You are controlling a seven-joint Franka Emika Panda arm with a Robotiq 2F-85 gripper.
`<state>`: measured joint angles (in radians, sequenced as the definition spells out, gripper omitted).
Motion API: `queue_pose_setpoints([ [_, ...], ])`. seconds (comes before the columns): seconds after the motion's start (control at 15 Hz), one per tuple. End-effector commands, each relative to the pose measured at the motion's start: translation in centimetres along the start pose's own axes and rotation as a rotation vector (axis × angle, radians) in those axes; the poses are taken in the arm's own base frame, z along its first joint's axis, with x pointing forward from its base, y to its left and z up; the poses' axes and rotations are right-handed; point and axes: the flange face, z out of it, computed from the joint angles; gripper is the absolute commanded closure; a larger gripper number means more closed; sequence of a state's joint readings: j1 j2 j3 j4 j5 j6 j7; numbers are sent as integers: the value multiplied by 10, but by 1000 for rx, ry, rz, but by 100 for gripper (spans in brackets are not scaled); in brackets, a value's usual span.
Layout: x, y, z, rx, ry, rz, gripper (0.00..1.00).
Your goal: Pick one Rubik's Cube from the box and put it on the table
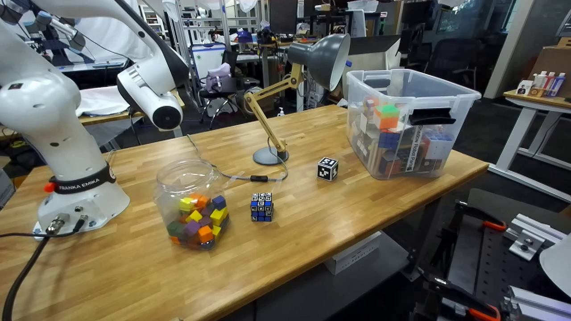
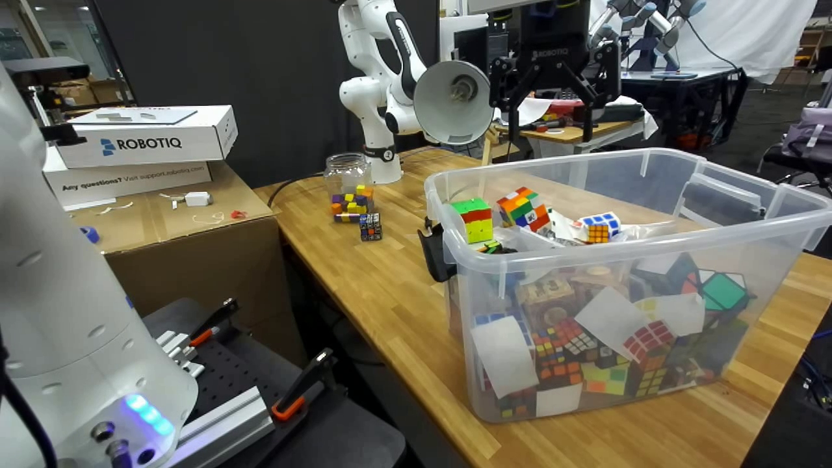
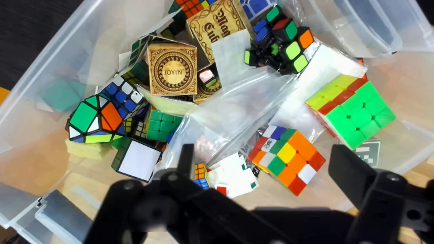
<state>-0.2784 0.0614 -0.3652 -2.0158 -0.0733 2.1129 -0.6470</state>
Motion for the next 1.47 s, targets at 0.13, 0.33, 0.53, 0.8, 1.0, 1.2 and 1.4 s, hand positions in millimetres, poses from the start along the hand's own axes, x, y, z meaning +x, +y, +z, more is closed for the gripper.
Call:
queue_pose_setpoints([
  [0.13,3,3,1,4,2,5,0],
  [0.33,16,15,2,42,20,20,0],
  [0.53,34,39,-4,33,62,74,0],
  [0.8,48,68,-2,17,37,43,0],
  [1.0,46,69,4,-8,34,52,0],
  [1.2,50,72,6,-7,27,46,0],
  [1.4,51,71,5,-6,26,45,0],
])
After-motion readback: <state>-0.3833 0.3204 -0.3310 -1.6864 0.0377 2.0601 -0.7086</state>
